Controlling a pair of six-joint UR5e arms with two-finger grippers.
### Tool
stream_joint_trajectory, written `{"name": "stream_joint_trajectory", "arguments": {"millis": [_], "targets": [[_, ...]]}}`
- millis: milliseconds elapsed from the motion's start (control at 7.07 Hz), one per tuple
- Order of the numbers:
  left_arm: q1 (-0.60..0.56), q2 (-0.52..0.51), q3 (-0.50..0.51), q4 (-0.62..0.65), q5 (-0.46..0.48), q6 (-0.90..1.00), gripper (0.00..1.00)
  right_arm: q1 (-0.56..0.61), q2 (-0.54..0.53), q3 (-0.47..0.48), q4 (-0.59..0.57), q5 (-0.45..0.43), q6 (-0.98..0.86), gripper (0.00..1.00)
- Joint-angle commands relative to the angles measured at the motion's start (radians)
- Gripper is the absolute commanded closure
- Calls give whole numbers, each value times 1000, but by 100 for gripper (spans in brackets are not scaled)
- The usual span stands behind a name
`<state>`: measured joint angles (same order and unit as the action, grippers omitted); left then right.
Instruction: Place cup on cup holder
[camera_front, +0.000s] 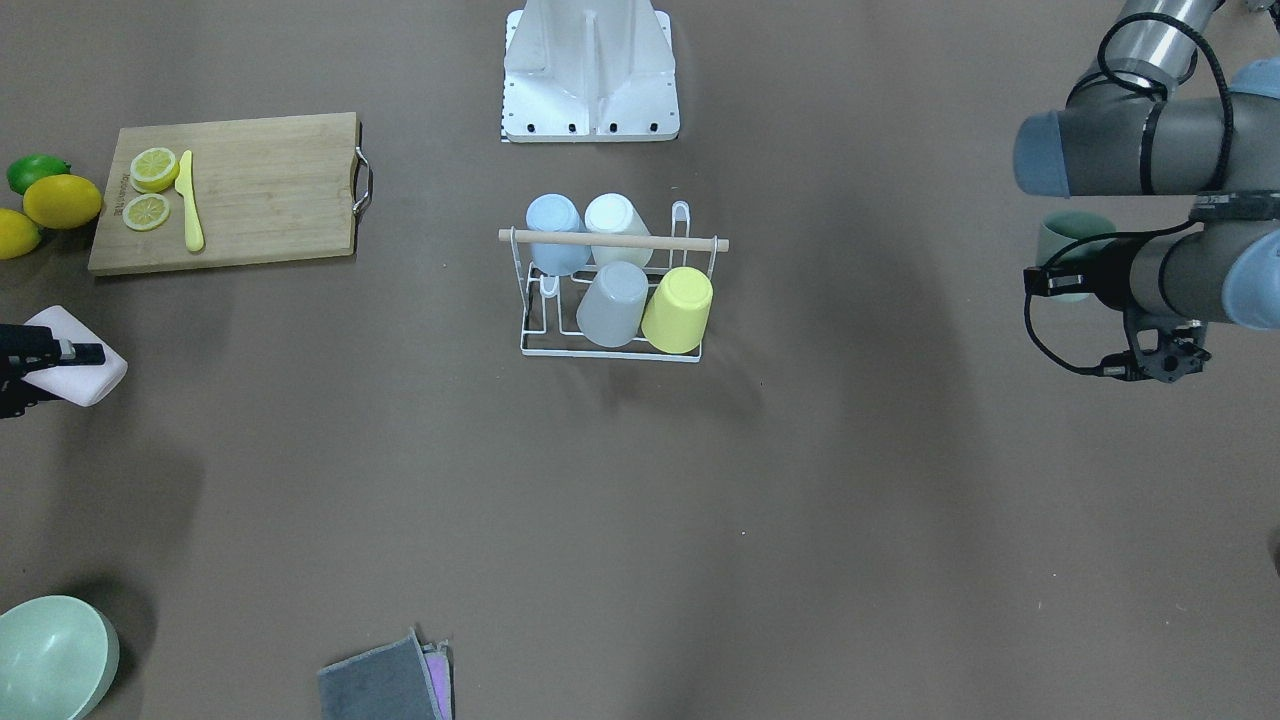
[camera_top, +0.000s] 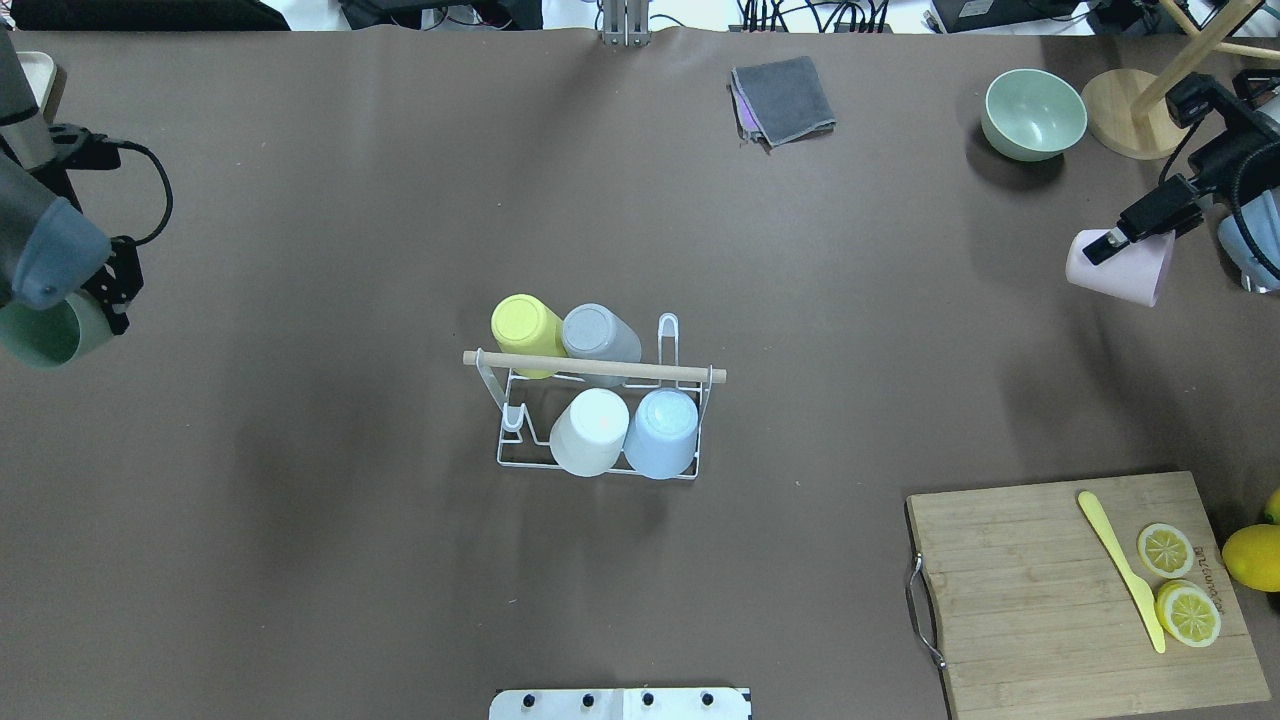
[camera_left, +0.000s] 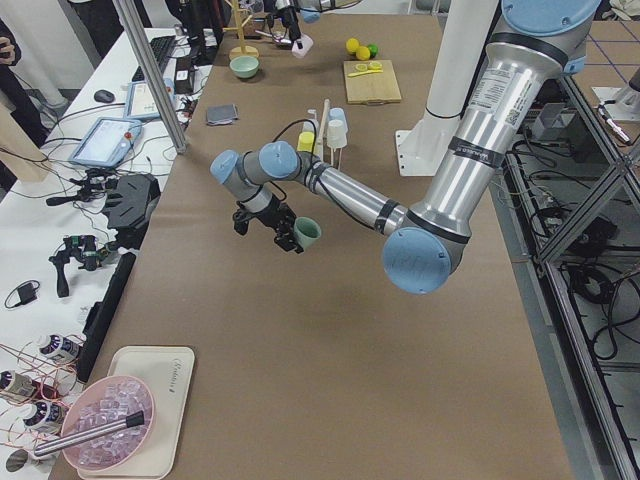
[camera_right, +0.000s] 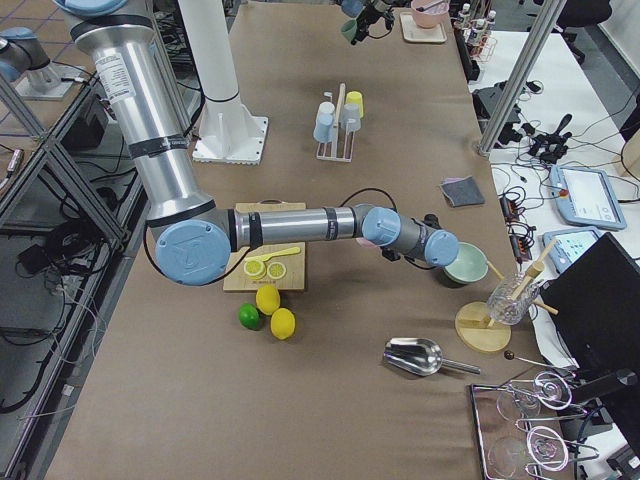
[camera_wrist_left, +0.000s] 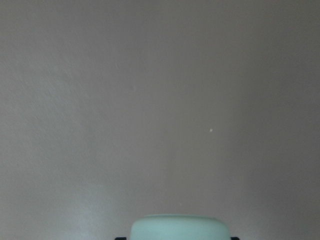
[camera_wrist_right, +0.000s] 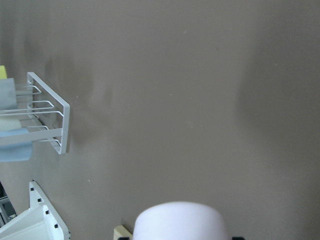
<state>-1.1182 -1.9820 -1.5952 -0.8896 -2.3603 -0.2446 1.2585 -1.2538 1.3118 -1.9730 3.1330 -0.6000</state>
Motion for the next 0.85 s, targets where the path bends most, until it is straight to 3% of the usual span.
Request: {"name": "stream_joint_trajectory", "arguments": {"millis": [0, 283, 707], "targets": [[-49, -15, 55, -310, 86, -176, 86, -28, -9, -5, 5, 167, -154, 88], [-73, -72, 77, -501, 180, -367, 89, -76, -9, -19, 58, 341, -300, 89], [-103, -106, 70, -806, 211, -606, 89, -82, -3, -28, 273, 568, -375, 89]]}}
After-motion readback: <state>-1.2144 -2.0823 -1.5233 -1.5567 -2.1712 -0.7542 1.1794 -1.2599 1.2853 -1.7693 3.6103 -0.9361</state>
